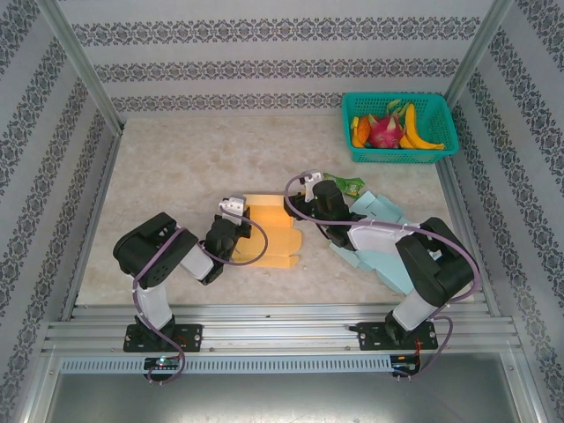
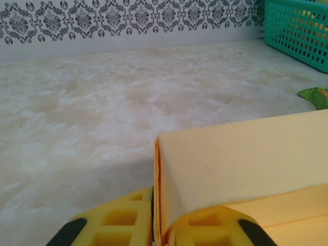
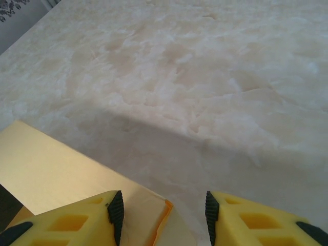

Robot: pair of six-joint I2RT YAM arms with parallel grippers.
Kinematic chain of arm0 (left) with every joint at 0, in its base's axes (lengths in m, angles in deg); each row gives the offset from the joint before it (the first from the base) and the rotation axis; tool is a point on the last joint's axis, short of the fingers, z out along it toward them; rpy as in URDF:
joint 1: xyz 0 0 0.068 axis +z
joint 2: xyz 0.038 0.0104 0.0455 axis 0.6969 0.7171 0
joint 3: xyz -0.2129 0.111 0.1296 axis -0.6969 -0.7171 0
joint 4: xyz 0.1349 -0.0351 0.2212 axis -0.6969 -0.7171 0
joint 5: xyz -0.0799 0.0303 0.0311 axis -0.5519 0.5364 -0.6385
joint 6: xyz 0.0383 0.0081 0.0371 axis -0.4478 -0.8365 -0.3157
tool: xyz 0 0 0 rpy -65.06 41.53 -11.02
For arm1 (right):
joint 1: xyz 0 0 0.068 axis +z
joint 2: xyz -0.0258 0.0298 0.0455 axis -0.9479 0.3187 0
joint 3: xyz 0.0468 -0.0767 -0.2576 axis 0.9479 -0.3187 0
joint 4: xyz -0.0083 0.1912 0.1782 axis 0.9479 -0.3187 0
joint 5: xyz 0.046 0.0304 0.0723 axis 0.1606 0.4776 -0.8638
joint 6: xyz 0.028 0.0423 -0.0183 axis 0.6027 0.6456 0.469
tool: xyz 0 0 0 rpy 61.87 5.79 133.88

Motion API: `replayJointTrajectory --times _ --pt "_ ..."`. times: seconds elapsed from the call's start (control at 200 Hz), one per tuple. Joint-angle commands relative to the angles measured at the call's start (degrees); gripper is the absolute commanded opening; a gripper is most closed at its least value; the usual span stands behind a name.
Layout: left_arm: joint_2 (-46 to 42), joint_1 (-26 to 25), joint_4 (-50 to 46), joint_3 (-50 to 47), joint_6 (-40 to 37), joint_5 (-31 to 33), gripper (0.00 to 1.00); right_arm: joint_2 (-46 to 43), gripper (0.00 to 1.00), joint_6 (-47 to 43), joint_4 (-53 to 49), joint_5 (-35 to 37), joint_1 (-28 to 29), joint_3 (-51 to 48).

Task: Fold the paper box

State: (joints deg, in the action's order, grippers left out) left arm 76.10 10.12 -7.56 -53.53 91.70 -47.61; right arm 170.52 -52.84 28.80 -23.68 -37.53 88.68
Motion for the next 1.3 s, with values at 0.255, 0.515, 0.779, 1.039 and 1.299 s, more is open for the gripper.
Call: replayJointTrajectory --times 0.255,0.515,0.779,1.039,1.299 --pt "-5.73 -1.84 -3.69 -2.32 0.08 -2.78 0.35 -0.12 0.47 -1.01 -3.24 8.83 2.92 -1.36" --pt "-2.46 -1.80 -4.10 -0.79 -3.57 -1.41 0.25 0.62 0.47 -1.13 -3.18 7.88 3.17 -0.85" --pt "3.63 -1.18 -2.61 3.51 -4.59 -1.75 0.20 1.89 0.47 -1.78 -3.40 6.77 3.14 -0.05" --pt "7.49 -3.43 -8.11 9.67 0.02 17.15 0.00 2.60 0.46 -0.12 -2.26 9.16 3.68 -0.93" --pt "7.94 -4.70 -16.97 14.62 1.09 25.12 0.00 3.73 0.45 2.50 -0.28 10.25 3.98 -1.53"
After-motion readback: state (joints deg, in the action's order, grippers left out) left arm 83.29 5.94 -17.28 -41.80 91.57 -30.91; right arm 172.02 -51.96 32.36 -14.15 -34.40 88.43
